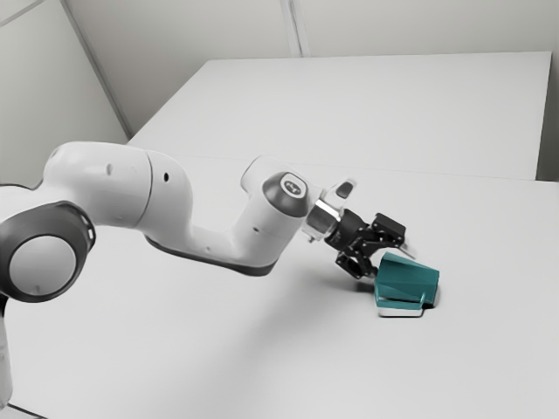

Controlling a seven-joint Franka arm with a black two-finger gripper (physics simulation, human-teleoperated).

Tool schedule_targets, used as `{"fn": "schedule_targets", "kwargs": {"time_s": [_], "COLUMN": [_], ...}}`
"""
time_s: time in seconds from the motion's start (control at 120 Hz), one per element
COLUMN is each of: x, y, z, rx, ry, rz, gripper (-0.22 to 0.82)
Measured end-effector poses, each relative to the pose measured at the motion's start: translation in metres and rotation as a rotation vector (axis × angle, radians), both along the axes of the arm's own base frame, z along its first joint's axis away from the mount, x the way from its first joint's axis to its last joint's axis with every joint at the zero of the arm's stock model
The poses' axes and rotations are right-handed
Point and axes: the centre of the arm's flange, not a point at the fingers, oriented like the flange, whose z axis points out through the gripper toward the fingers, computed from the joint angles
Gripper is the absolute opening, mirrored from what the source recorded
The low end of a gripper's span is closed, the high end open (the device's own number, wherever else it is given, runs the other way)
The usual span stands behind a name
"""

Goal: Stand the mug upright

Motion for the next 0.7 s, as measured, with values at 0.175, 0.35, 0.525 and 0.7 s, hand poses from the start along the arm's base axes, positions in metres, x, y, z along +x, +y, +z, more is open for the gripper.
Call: {"fn": "schedule_targets", "kwargs": {"time_s": [0.175, 0.35, 0.525, 0.7], "x": [0.005, 0.004, 0.002, -0.002], "y": [-0.001, -0.007, -0.011, -0.012], "z": [0.007, 0.014, 0.025, 0.062], "rx": [-0.026, -0.038, -0.046, -0.047], "ry": [-0.033, -0.064, -0.096, -0.161], "rz": [0.005, -0.014, -0.032, -0.049], "gripper": [0.14, -0.07, -0.14, -0.16]}}
